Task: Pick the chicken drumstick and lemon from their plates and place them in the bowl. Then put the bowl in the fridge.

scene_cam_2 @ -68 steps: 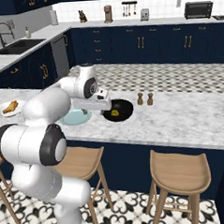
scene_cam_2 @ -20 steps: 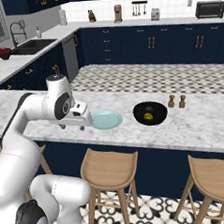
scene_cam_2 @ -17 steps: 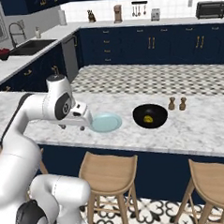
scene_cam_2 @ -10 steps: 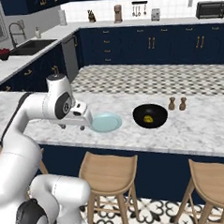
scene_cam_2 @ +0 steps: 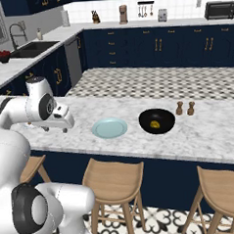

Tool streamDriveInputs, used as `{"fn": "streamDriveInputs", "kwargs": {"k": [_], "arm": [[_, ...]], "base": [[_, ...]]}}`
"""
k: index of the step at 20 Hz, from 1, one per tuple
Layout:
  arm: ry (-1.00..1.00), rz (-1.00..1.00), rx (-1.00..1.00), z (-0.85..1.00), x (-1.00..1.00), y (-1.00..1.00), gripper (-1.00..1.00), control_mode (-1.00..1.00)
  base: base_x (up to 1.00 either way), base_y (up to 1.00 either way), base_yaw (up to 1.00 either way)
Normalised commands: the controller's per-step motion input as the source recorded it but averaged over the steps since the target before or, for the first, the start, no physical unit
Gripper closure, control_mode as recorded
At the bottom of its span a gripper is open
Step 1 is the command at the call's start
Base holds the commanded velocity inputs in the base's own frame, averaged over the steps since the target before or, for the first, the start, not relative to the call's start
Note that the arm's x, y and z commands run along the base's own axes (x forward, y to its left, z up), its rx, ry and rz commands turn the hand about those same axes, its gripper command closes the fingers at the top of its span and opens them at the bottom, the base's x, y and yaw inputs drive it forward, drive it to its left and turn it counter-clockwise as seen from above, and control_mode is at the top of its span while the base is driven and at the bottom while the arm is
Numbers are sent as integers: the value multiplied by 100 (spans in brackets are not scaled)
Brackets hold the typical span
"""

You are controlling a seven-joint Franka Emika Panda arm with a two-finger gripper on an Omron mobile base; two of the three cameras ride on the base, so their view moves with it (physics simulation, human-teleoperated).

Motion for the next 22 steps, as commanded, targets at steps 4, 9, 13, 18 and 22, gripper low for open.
{"fn": "streamDriveInputs", "kwargs": {"k": [4,9,13,18,22], "arm": [[1,-2,0,0,25,88,-100,-100],[1,0,0,0,30,56,-100,-100],[0,-1,0,0,55,49,-100,-100],[0,-4,0,-1,51,61,-100,-100],[0,-5,0,0,36,55,-100,-100]], "base": [[0,0,0],[0,0,0],[0,0,0],[0,0,0],[0,0,0]]}}
